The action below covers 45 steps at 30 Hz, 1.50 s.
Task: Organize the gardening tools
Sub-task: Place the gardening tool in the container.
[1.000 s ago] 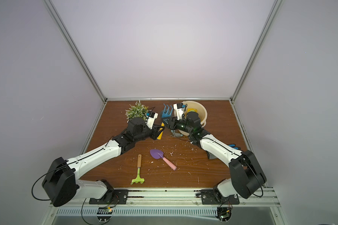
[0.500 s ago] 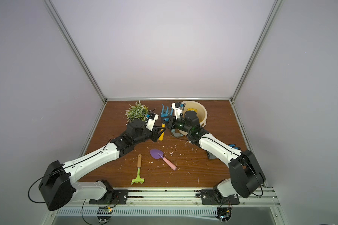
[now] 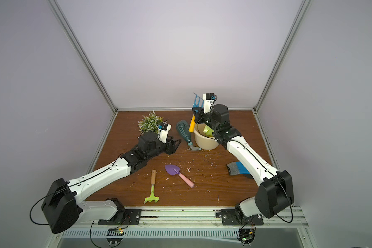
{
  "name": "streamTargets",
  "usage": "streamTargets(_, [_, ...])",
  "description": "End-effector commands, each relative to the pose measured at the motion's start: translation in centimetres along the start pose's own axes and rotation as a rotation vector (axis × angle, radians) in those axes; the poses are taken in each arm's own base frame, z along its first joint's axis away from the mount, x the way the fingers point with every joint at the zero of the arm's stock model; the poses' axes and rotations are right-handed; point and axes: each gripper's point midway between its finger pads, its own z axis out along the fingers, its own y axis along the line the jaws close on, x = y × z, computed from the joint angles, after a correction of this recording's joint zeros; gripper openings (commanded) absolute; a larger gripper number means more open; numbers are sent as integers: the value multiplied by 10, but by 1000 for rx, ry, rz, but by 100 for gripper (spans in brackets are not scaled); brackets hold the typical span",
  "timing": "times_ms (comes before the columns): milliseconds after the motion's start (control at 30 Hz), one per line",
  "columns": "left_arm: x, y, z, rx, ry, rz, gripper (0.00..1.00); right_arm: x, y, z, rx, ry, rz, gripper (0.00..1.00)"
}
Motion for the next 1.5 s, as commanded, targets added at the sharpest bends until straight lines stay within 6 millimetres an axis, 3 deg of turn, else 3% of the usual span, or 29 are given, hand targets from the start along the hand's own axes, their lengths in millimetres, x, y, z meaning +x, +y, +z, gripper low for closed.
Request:
streamTargets(0, [8, 21, -3, -88, 20, -24, 64, -23, -42, 3, 218, -54, -130, 4])
streamTargets(167, [20, 35, -4, -136, 49, -59, 65, -3, -74, 24, 287, -36, -161, 7])
streamTargets(567, [44, 57, -14, -219, 90, -112, 66, 71, -111, 40, 335, 38, -181, 8])
streamTargets(800, [61, 76, -23, -297, 135, -145, 66, 81, -115, 40, 347, 61, -158, 35])
streamTargets(900, [66, 81, -25, -305, 139, -159, 66, 73, -114, 39, 357, 60, -160, 41])
streamTargets(1200, [68, 83, -19, -309, 157, -162, 69, 34, -88, 19, 317, 49, -153, 44])
streamTargets(1333, [67, 83, -14, -308, 160, -160, 73, 30, -63, 7, 220, 97, -139, 46])
streamTargets(1467, [67, 85, -8, -311, 172, -159, 77, 40, -35, -10, 92, 157, -125, 49])
